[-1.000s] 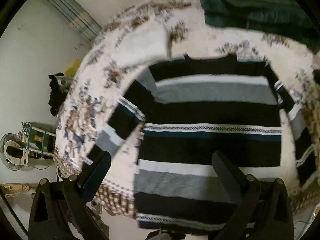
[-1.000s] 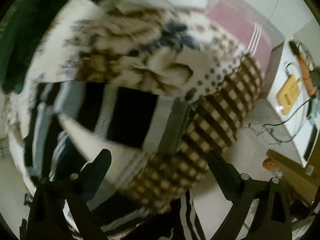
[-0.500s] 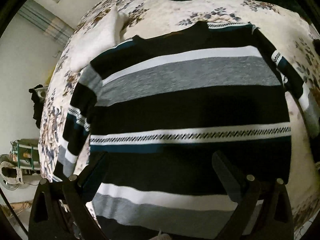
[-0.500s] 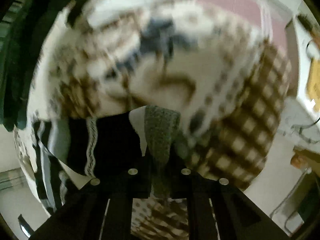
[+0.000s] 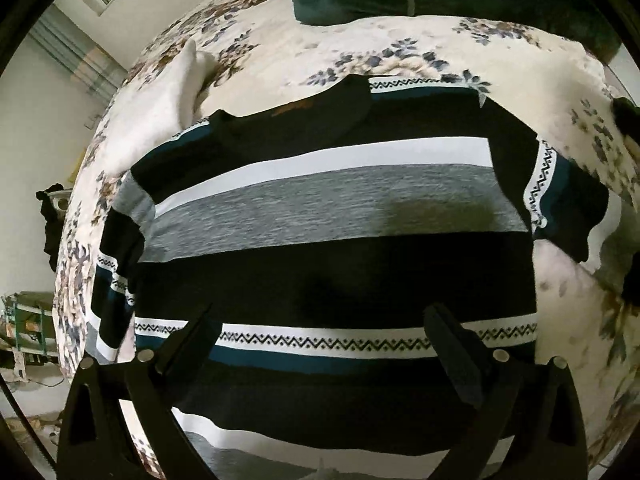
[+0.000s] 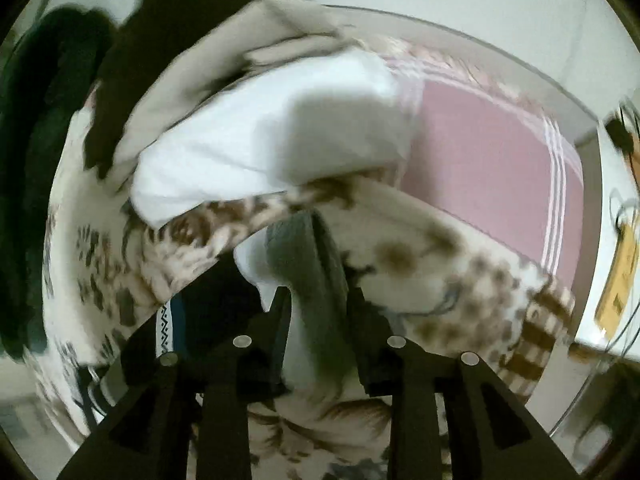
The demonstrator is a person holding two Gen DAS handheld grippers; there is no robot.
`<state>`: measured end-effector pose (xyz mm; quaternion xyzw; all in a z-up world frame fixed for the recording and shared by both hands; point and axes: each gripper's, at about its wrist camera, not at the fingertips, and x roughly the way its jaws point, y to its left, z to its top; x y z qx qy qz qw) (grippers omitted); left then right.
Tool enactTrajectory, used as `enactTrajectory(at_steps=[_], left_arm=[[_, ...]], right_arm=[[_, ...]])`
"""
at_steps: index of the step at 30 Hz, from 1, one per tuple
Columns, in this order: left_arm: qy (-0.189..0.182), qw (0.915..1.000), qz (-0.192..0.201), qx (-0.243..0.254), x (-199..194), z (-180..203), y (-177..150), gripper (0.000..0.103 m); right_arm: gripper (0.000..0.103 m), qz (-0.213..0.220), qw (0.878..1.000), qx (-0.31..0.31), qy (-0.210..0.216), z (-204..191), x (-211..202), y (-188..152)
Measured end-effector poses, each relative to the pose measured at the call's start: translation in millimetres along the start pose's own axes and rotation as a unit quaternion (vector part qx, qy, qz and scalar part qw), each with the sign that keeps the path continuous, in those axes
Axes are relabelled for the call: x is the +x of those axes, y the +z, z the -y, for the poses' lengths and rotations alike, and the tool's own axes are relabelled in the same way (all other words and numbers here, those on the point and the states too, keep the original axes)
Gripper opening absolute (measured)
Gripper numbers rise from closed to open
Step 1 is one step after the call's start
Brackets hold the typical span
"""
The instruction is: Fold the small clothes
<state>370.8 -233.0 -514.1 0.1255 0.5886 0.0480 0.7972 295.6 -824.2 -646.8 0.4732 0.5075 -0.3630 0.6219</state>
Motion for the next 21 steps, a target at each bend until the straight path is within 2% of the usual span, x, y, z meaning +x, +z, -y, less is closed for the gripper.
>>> enactTrajectory(at_steps=[2, 3, 6, 11, 12, 13, 14, 15, 16, 19, 20, 21], left_arm=[[-0.001, 1.0, -0.005, -0.001, 3, 1, -3, 0.103], [-0.002, 1.0, -0.01, -0.001, 5, 2, -4, 0.103], [-0.002, 0.9996, -0.027, -0.003, 13, 2, -12, 0.103], [0.001, 0.9987, -0.048, -0.017, 25, -7, -22, 0.103], [0.004, 0.9986, -0.049, -0.019, 27, -10, -24, 0.103], [0.006, 0.9985, -0.05, -0.021, 28, -13, -25, 0.103], [0.009, 0.9984, -0.051, -0.023, 30, -16, -26, 0.103], [0.009, 0.9983, -0.051, -0.026, 30, -19, -26, 0.103], [0.01, 0.9982, -0.051, -0.03, 30, -22, -26, 0.103], [0.006, 0.9979, -0.047, -0.044, 28, -32, -28, 0.103], [0.006, 0.9977, -0.047, -0.048, 29, -35, -28, 0.103], [0.005, 0.9976, -0.047, -0.05, 29, -37, -28, 0.103]], right_arm=[[0.064, 0.001, 0.999, 0.032, 0.027, 18, -5, -10], [0.066, -0.003, 0.998, 0.049, 0.04, 26, -4, -18], [0.067, -0.045, 0.986, 0.111, 0.116, 49, 19, -37], [0.067, -0.042, 0.97, 0.153, 0.186, 41, 66, -46], [0.062, -0.035, 0.967, 0.157, 0.197, 33, 72, -44], [0.047, -0.021, 0.967, 0.158, 0.199, 26, 72, -43], [0.005, -0.018, 0.968, 0.155, 0.197, 21, 70, -42], [0.006, -0.01, 0.969, 0.149, 0.197, 14, 62, -41], [0.005, 0.02, 0.969, 0.139, 0.203, 9, 44, -40], [0.005, 0.071, 0.969, 0.117, 0.205, 5, 4, -37], [0.005, 0.073, 0.972, 0.113, 0.193, 9, -1, -35], [0.005, 0.061, 0.978, 0.113, 0.163, 14, 3, -36]])
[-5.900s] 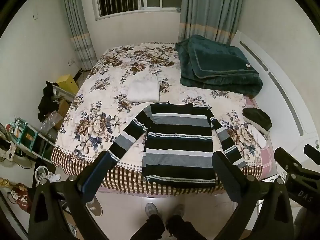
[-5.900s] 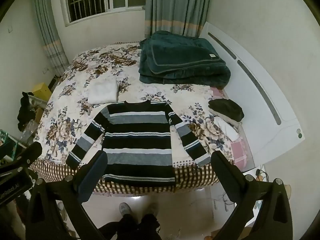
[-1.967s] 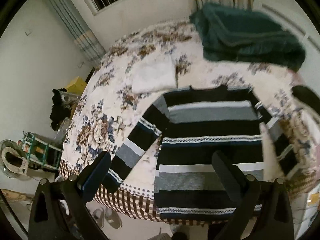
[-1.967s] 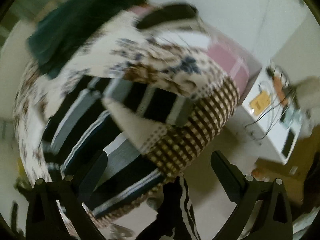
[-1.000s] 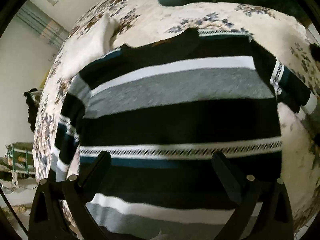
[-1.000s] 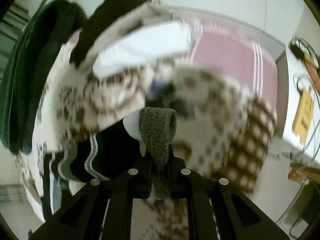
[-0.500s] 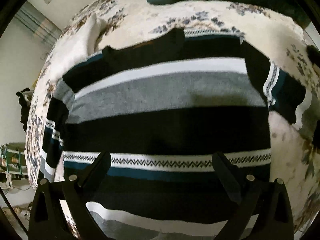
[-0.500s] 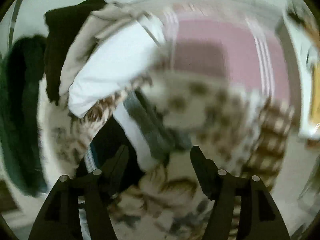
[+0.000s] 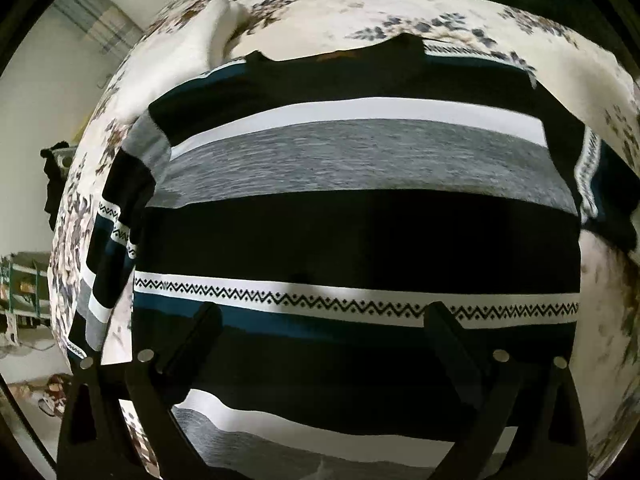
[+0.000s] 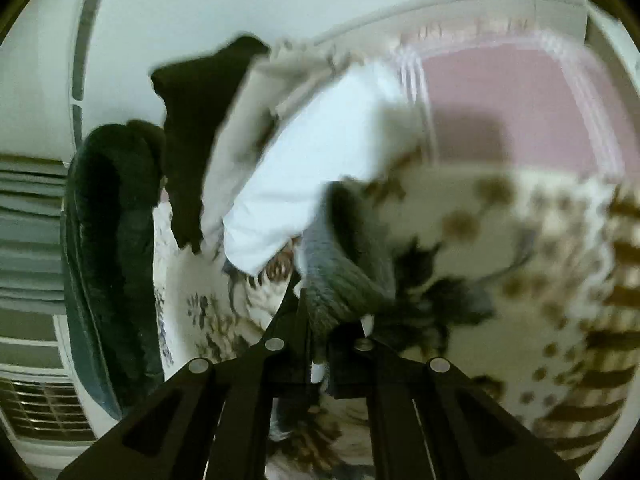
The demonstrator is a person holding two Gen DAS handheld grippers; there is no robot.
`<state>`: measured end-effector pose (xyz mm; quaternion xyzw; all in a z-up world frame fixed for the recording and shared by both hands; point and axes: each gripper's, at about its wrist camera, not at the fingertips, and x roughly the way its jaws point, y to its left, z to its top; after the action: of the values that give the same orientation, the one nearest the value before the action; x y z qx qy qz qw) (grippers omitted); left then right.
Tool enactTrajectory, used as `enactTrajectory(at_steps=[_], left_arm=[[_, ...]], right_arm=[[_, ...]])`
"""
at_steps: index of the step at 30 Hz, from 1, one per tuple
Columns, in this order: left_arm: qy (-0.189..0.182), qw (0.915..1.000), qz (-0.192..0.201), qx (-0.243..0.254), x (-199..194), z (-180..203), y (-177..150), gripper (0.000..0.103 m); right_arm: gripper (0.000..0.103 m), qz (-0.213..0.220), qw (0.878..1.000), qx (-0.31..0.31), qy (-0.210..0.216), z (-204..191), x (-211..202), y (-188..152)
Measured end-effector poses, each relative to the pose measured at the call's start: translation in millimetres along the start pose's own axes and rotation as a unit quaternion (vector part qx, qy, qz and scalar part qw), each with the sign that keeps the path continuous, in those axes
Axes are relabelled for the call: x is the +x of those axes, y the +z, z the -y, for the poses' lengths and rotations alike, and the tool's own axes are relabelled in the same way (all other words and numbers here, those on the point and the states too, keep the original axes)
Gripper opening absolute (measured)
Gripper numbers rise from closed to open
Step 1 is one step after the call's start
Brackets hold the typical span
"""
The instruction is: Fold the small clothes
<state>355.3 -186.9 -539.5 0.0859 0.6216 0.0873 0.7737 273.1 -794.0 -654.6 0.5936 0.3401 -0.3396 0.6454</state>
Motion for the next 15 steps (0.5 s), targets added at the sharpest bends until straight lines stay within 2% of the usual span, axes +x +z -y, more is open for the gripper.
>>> enactTrajectory(at_steps=[2, 4, 5, 6, 8, 10, 12, 15], left_arm=[[-0.001, 1.0, -0.003, -0.006, 4, -4, 0, 0.103], [-0.003, 0.9999, -0.007, -0.013, 7, -9, -1, 0.103], [-0.005, 0.9998, -0.008, -0.016, 8, -11, -1, 0.103], [-0.006, 0.9998, -0.007, -0.019, 9, -14, -2, 0.103], [-0.004, 0.9997, -0.006, -0.022, 10, -18, -3, 0.103], [-0.003, 0.9996, -0.009, -0.025, 13, -24, -5, 0.103], [0.0, 0.9995, -0.01, -0.03, 16, -31, -7, 0.103], [0.004, 0.999, -0.013, -0.043, 19, -46, -10, 0.103]], right_arm=[[0.005, -0.024, 0.999, 0.018, -0.028, 19, 11, 1], [0.008, -0.069, 0.995, 0.055, -0.036, 42, 33, -1], [0.018, -0.077, 0.994, 0.068, -0.034, 49, 37, 0], [0.04, -0.085, 0.992, 0.088, -0.014, 56, 45, -1], [0.053, -0.077, 0.991, 0.104, 0.02, 61, 50, -2], [0.052, -0.059, 0.992, 0.105, 0.034, 55, 53, -4], [0.007, -0.041, 0.995, 0.085, 0.032, 41, 48, -3], [0.006, -0.022, 0.999, 0.023, 0.02, -1, 30, -6]])
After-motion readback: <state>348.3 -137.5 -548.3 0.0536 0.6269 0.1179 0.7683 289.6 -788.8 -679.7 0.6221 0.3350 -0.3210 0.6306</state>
